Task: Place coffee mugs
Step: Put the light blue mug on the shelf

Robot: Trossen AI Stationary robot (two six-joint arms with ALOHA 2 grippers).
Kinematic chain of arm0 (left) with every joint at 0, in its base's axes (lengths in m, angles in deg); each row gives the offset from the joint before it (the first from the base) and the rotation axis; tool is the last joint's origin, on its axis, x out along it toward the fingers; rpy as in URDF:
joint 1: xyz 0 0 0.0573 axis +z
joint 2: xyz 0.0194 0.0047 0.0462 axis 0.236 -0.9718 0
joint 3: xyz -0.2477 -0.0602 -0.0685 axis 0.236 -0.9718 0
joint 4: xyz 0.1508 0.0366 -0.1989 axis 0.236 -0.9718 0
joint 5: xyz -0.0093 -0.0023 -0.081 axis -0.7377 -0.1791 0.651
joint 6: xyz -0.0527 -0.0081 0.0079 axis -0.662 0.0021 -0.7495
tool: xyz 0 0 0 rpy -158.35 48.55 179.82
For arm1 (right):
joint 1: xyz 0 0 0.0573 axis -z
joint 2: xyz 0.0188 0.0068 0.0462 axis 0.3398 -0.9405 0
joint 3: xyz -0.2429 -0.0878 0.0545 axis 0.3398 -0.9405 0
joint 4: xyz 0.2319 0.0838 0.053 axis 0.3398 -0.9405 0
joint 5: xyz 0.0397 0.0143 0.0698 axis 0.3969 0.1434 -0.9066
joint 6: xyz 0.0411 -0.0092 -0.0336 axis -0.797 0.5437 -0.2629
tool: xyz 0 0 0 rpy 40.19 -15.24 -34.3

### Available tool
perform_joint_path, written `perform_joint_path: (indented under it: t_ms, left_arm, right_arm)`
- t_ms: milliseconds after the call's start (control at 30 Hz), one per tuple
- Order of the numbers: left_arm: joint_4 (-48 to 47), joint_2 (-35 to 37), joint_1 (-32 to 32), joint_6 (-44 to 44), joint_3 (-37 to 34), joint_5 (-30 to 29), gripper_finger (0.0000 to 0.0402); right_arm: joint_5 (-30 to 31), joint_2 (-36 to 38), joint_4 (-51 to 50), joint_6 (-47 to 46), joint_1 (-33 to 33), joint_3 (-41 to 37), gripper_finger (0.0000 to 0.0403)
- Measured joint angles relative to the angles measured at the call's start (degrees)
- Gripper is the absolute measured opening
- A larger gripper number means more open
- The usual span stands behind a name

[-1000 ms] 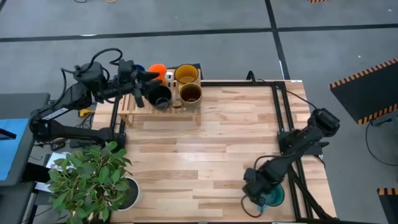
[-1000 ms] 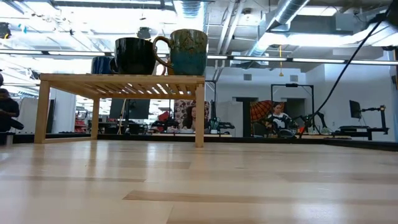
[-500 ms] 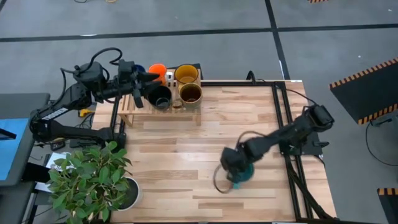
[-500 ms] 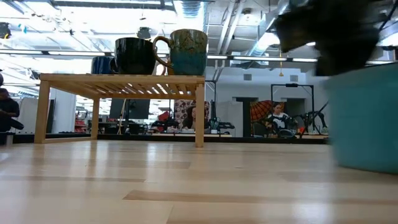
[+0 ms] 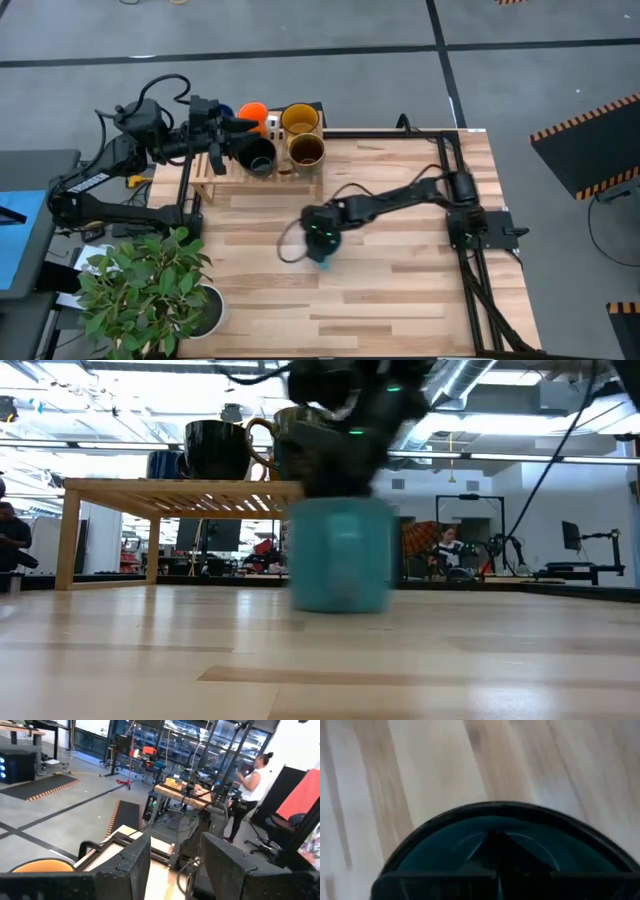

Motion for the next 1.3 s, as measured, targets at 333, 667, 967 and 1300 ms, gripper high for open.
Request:
perform_joint_path:
  t_ms: [333, 667, 967, 1300]
  left_arm:
    - [-1.25, 0.00, 0.02, 0.89, 0.00, 0.23, 0.0157]
    - [-15.29, -2.50, -6.76, 1.98, 0.02, 3.08, 0.0157]
    - [-29.05, -17.29, -23.49, 12.60, -0.02, -2.25, 0.0157]
    - [-31.71, -35.68, -29.72, 30.96, 0.00, -2.10, 0.0157]
  right_arm:
    - [-3.38, 0.28, -11.88, 11.60, 0.57, 14.00, 0.0019]
    - [2.67, 23.54, -19.83, 3.79, -1.01, -8.84, 0.0019]
    - [8.79, 41.85, -16.20, -15.81, -4.57, -28.16, 0.0020]
    - [10.27, 44.43, -15.94, -14.13, -3.79, -29.82, 0.0020]
